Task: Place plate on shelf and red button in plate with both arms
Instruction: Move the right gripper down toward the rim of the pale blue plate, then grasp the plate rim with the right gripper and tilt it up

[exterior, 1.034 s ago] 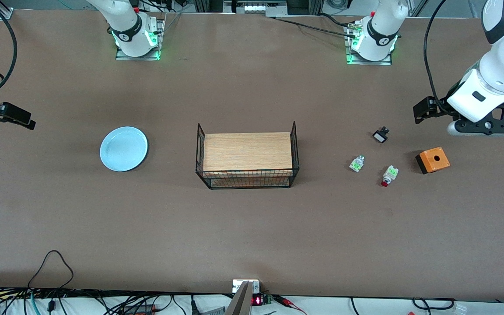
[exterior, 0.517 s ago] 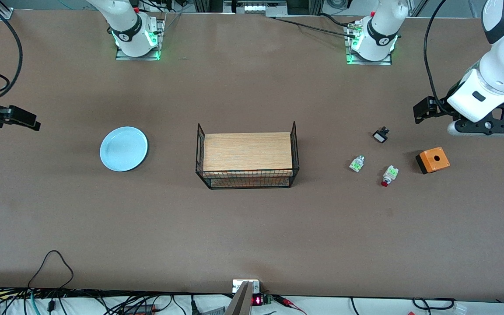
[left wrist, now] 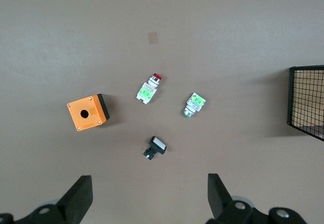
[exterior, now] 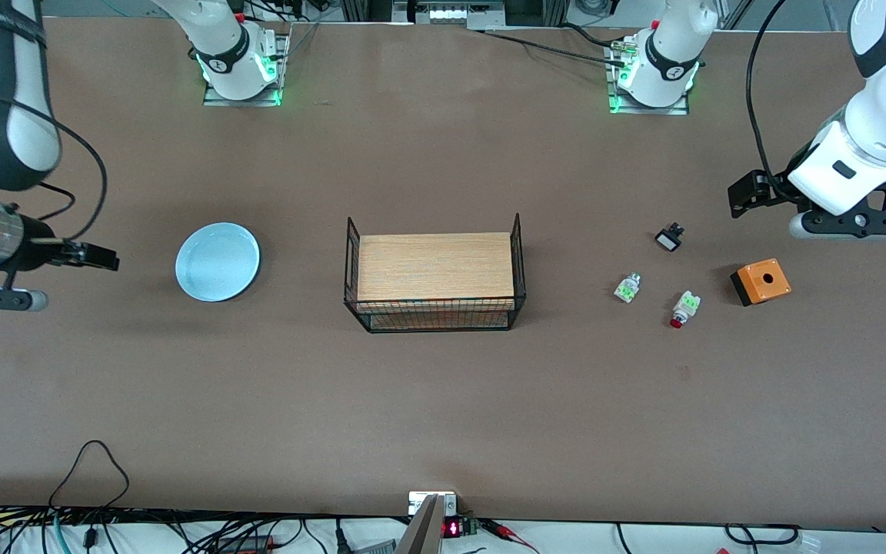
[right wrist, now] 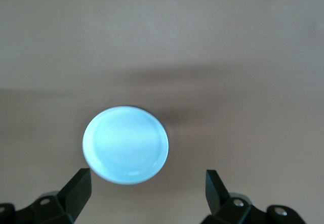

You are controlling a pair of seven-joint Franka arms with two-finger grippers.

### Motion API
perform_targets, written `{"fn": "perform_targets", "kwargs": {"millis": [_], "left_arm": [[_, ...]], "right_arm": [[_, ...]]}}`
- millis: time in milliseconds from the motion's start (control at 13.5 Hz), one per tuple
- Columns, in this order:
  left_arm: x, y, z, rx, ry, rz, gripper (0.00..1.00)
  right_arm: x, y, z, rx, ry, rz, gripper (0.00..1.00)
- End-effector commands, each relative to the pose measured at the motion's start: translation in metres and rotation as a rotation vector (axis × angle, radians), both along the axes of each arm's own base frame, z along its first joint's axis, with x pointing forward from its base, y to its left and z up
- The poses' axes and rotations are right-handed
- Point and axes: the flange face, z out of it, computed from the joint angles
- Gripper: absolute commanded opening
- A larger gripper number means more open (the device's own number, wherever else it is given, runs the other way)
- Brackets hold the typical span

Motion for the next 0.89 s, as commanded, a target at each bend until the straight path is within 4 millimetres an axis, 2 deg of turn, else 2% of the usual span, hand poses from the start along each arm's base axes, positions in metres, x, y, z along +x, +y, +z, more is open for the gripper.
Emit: {"fn": "perform_targets", "kwargs": {"millis": [0,148,369,517,665,812], "left_arm": [[-0.001,0.001,0.006,0.027,-0.011,-0.009,1.0],[-0.001,0.001,0.006,0.027,-0.011,-0.009,1.0],[-0.001,0.001,0.006,0.027,-0.011,-0.01,1.0],[-0.001,0.001,0.006,0.027,-0.011,-0.01,1.0],[-0.001,0.001,0.006,0.027,-0.011,-0.009,1.0],[-0.001,0.001,0.006,0.028,-0.009,-0.009,1.0]], "right_arm": [[-0.023,-0.006,-0.048,0.003,-0.013,-0.006,1.0],[-0.043,-0.011,-0.092,0.005,0.007,-0.018,1.0],[-0.081,-0.025,-0.144,0.01,-0.014,-0.041,1.0],[-0.102,-0.023,-0.174,0.006,-0.025,-0.036,1.0],[-0.109,-0.02,-0.194,0.001,-0.02,-0.03,1.0],[-0.111,-0.021,-0.214,-0.005,0.005,-0.028,0.91]]}}
